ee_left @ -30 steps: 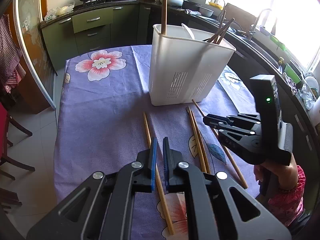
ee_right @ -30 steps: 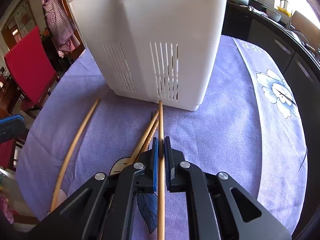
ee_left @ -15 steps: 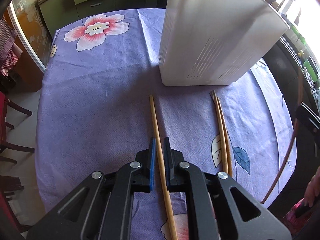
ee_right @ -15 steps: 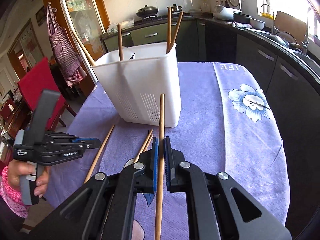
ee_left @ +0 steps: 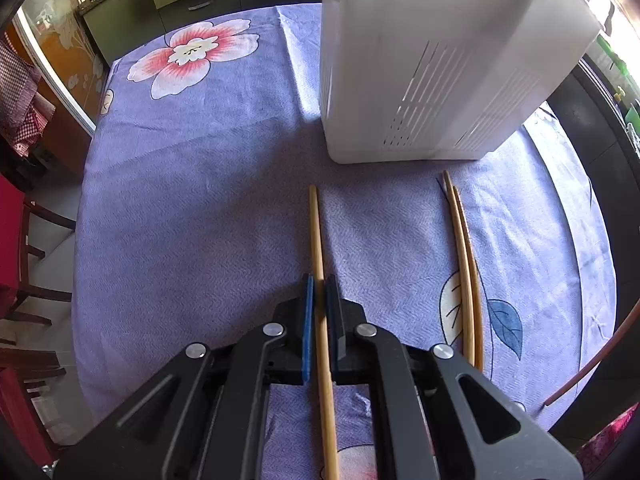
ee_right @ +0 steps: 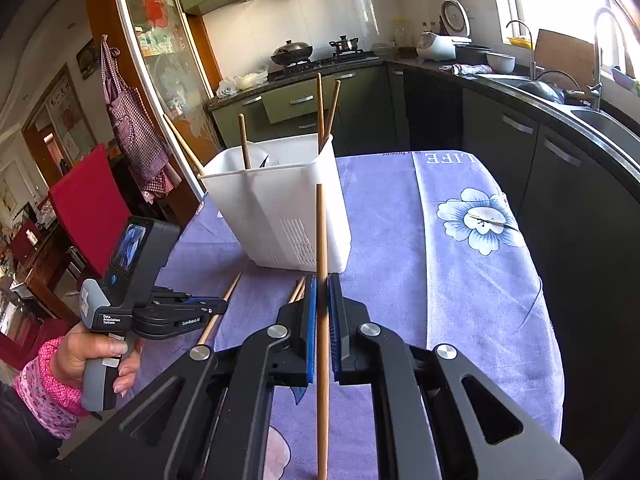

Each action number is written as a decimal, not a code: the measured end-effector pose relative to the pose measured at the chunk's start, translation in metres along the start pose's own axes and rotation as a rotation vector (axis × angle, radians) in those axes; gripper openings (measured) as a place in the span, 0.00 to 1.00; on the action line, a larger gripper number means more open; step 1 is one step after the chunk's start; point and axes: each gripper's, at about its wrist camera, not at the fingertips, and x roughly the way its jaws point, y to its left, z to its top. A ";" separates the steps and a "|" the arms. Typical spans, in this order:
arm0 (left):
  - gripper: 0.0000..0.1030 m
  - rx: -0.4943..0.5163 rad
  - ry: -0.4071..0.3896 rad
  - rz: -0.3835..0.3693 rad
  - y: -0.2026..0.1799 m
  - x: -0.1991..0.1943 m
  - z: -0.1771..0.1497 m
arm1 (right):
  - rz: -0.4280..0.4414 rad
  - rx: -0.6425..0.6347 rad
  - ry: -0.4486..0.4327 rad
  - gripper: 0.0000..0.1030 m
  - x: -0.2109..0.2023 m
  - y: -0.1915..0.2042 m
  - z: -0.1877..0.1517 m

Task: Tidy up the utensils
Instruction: 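Lift both chopsticks into the white holder and open both grippers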

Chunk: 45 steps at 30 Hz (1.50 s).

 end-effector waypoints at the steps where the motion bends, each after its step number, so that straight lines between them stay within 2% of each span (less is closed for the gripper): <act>1: 0.05 0.000 -0.009 -0.004 0.001 -0.003 0.000 | 0.001 0.001 -0.006 0.07 -0.003 0.000 0.000; 13: 0.05 0.022 -0.225 -0.050 0.008 -0.101 -0.025 | 0.019 0.008 -0.053 0.07 -0.030 -0.001 -0.004; 20: 0.05 0.039 -0.318 -0.061 0.007 -0.140 -0.044 | 0.024 0.005 -0.080 0.07 -0.047 0.003 -0.009; 34: 0.05 0.068 -0.426 -0.053 0.004 -0.182 -0.056 | 0.041 -0.043 -0.137 0.07 -0.075 0.017 -0.001; 45: 0.05 0.088 -0.454 -0.111 0.000 -0.213 -0.028 | 0.059 -0.104 -0.173 0.07 -0.088 0.033 0.034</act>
